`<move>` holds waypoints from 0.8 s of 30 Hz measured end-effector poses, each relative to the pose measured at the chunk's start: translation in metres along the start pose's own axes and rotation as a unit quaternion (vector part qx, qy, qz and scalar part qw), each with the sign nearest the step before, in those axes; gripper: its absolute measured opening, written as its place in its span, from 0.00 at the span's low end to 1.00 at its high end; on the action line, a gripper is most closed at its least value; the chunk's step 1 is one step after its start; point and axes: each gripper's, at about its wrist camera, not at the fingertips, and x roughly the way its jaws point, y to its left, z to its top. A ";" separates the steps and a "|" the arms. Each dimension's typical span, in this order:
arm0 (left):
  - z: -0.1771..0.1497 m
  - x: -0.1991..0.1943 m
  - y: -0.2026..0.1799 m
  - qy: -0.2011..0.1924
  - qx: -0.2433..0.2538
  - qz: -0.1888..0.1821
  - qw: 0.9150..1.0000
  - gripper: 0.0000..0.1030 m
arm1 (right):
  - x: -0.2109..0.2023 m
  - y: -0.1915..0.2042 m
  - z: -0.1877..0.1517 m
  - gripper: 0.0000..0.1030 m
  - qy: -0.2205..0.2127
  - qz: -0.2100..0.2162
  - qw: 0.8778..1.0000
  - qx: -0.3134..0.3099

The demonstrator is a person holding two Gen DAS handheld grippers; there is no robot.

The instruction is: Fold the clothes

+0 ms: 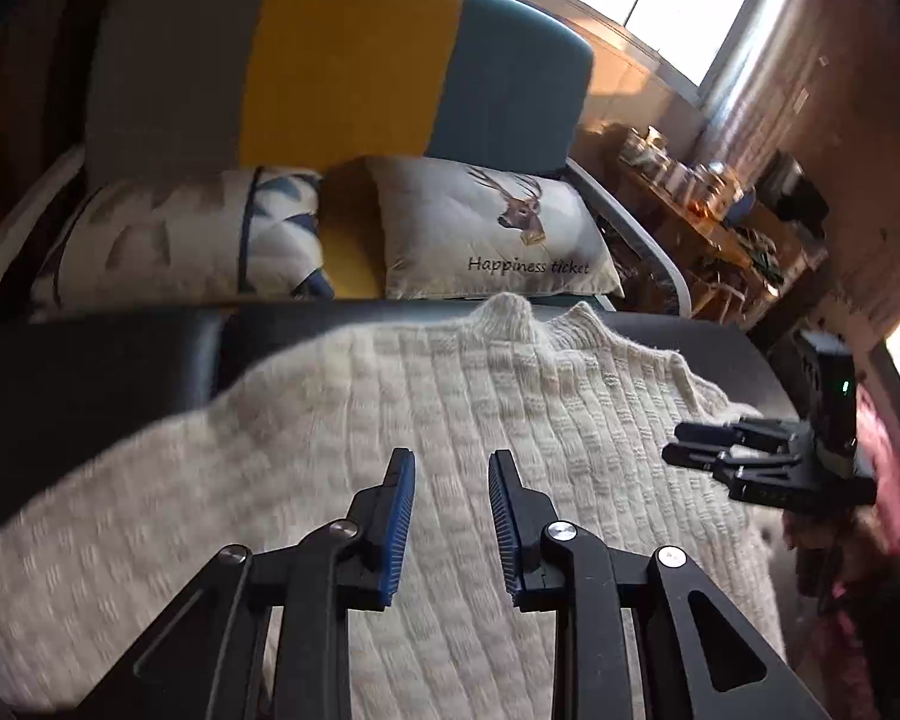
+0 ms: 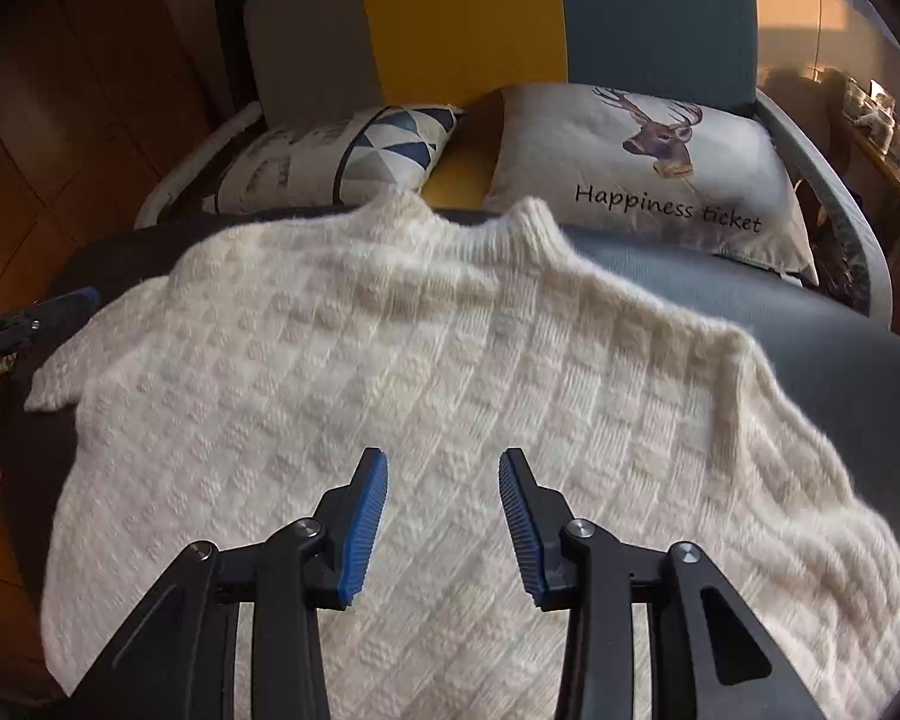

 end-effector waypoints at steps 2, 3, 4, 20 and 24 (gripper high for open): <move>0.023 0.024 -0.008 0.005 0.045 -0.007 0.999 0.27 | 0.002 -0.017 0.023 0.41 0.001 0.032 0.999 0.000; 0.034 0.037 -0.011 0.013 0.065 -0.014 0.998 0.28 | 0.004 -0.027 0.034 0.42 0.003 0.047 0.999 0.002; 0.042 0.049 -0.012 0.016 0.072 -0.015 0.997 0.29 | 0.005 -0.037 0.044 0.44 0.007 0.058 0.998 0.004; 0.076 0.166 -0.021 0.119 0.099 -0.071 0.985 0.47 | 0.087 -0.083 0.109 0.19 0.087 0.081 0.992 -0.038; 0.059 0.155 -0.032 0.080 0.108 -0.033 0.990 0.10 | 0.074 -0.049 0.100 0.09 0.057 0.018 0.992 -0.114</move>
